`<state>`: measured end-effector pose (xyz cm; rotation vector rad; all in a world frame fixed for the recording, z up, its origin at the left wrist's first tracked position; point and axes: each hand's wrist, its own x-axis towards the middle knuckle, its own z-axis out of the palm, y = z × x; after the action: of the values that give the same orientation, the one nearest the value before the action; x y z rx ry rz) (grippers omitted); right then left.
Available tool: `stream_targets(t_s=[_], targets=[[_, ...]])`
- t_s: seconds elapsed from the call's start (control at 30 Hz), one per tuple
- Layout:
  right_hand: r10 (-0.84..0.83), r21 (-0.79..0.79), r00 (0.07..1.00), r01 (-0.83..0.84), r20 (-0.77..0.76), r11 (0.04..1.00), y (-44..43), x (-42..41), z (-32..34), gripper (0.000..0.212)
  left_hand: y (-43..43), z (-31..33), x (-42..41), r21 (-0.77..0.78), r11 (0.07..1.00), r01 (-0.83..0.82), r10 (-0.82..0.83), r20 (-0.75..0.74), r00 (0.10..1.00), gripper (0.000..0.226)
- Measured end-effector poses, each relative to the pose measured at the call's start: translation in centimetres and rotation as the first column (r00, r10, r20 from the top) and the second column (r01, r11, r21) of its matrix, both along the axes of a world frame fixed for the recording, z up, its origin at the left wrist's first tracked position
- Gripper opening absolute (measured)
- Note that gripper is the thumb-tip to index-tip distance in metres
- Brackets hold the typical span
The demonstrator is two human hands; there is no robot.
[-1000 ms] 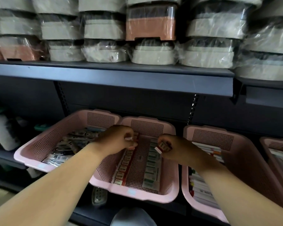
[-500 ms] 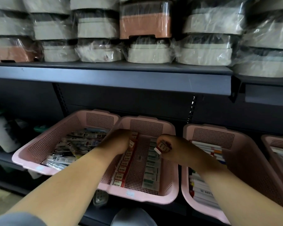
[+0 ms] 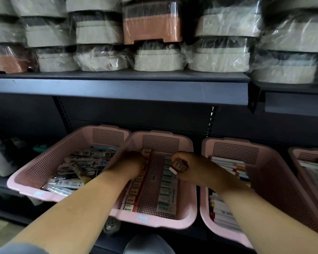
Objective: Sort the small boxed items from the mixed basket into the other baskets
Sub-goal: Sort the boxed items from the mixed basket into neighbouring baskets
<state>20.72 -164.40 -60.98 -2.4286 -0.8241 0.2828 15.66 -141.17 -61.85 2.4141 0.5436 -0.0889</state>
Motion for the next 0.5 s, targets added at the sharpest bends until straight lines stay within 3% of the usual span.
stream_targets(t_s=[0.17, 0.23, 0.37, 0.5], targets=[[0.011, 0.004, 1.000, -0.011, -0.007, 1.000, 0.0, 0.1, -0.1, 0.038, 0.3, 0.0, -0.2, -0.203, 0.978, -0.044, 0.070, 0.122, 0.990, 0.022], [0.010, 0.003, 1.000, -0.010, -0.009, 1.000, 0.1, 0.3, -0.2, 0.037, 0.4, 0.0, 0.2, -0.219, 0.973, -0.067, 0.090, 0.097, 0.991, 0.019], [0.016, 0.006, 1.000, -0.016, 0.004, 1.000, 0.1, 0.5, -0.4, 0.039, 1.2, 0.0, 1.3, -0.021, 1.000, -0.020, 0.020, 0.003, 1.000, 0.023], [0.030, 0.012, 1.000, -0.030, -0.003, 0.999, 0.0, 0.5, -0.6, 0.039, 1.3, 0.0, 2.1, 0.101, 0.993, 0.058, -0.059, 0.004, 0.998, 0.023]])
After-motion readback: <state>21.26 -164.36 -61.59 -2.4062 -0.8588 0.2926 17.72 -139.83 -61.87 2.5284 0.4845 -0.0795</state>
